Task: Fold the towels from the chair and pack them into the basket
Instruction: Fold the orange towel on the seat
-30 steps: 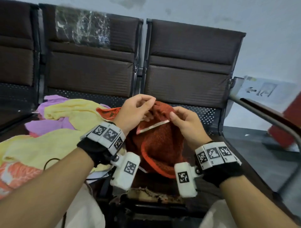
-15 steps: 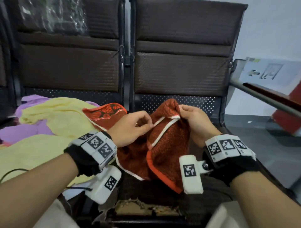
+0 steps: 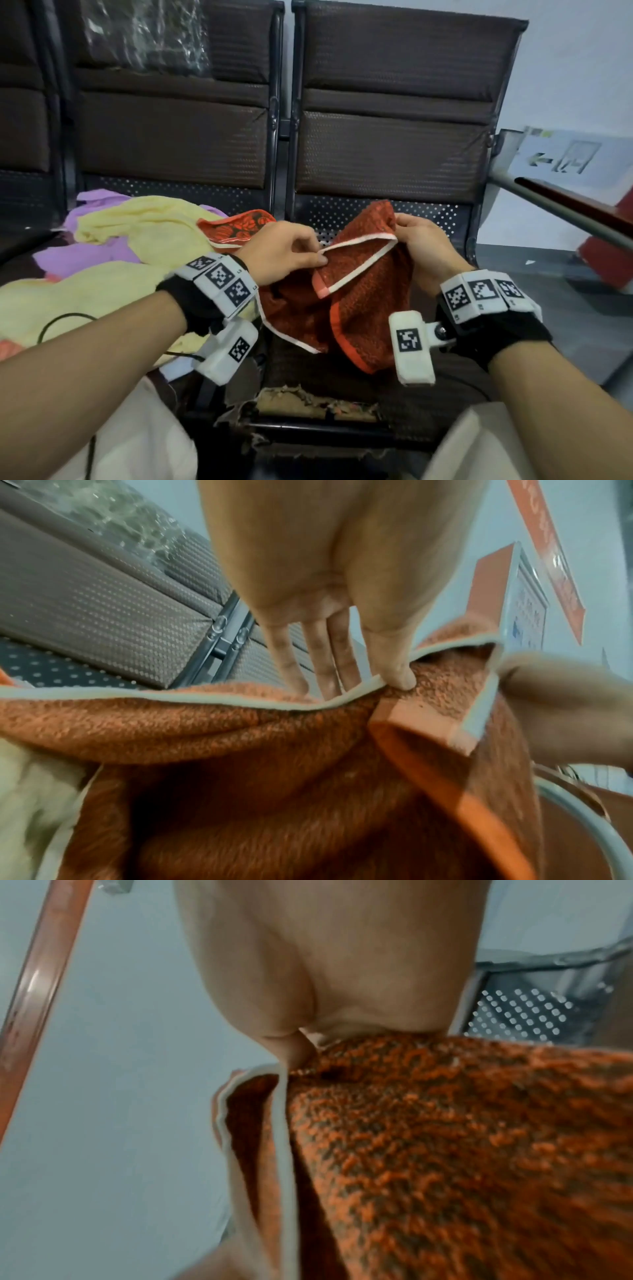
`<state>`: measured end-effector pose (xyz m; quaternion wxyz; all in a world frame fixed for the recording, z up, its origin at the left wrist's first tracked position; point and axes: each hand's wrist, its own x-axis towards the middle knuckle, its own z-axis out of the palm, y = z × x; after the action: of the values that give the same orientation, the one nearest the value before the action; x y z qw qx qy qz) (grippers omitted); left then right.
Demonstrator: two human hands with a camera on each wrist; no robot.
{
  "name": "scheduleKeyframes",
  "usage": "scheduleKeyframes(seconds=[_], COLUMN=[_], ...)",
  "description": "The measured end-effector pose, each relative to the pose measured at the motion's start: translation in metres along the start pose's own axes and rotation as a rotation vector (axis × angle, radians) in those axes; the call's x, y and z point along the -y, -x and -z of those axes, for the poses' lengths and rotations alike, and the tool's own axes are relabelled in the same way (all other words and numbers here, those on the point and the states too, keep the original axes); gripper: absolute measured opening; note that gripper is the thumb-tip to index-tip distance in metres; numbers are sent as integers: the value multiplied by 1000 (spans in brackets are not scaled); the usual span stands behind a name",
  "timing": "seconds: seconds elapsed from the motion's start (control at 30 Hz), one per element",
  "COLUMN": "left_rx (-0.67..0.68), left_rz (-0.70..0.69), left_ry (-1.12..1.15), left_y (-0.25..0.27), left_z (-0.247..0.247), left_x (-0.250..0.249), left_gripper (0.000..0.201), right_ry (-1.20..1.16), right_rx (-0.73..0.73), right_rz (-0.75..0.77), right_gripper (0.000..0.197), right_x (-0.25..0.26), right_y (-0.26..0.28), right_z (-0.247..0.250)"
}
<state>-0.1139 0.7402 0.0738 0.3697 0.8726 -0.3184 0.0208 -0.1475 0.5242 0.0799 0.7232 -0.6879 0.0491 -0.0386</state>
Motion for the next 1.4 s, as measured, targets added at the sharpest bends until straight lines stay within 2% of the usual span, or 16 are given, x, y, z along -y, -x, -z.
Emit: scheduleKeyframes(seconds=[0.1, 0.2, 0.27, 0.37, 0.57, 0.67, 0.77, 0.83, 0.97, 1.0, 1.07, 1.17, 1.23, 1.27, 1.33, 1.4], left_rx=[-80, -130, -169, -202, -157, -80, 46, 108, -12, -72, -191, -271, -181, -110, 14, 135], left_rz=[1, -23, -35, -79, -168, -177, -156, -112, -21, -24, -76, -118, -83, -57, -38, -31], left_ry=[104, 115, 69, 35, -155, -98, -160, -204, -48, -2, 16, 54, 172, 193, -12, -306], left_y=[9, 16, 18, 19, 25, 32, 38, 42, 43, 40, 31, 19, 16, 16, 16, 15], left_z=[13, 23, 32, 48, 66, 70, 66, 56, 45, 45, 48, 51, 52, 52, 52, 48], left_x=[-14, -33, -48, -77, -114, -115, -106, -96, -78, -77, -77, -77, -70, -63, -43, -24], left_gripper=[15, 17, 18, 16, 15, 12, 6, 23, 29, 28, 30, 27, 14, 16, 33, 31], right_ry=[286, 614, 527, 412, 702, 570, 266, 119, 37, 85, 375, 763, 787, 770, 760, 778], right_rx=[-138, -142, -32, 84, -29, 4, 10, 17, 22, 42, 70, -20, -57, -66, -90, -100], right_rz=[99, 310, 423, 467, 650, 628, 565, 488, 319, 305, 340, 456, 491, 489, 472, 426], right_gripper=[18, 11, 11, 28, 7, 18, 24, 28, 22, 24, 41, 29, 15, 13, 12, 15], right_x=[-3, 2, 11, 24, 45, 55, 64, 68, 65, 62, 55, 46, 40, 36, 26, 17], right_y=[5, 23, 41, 62, 76, 76, 76, 75, 69, 67, 62, 50, 41, 37, 29, 23], right_z=[6, 4, -6, -21, -26, -22, -20, -20, -17, -15, -13, -11, -6, 0, 14, 25])
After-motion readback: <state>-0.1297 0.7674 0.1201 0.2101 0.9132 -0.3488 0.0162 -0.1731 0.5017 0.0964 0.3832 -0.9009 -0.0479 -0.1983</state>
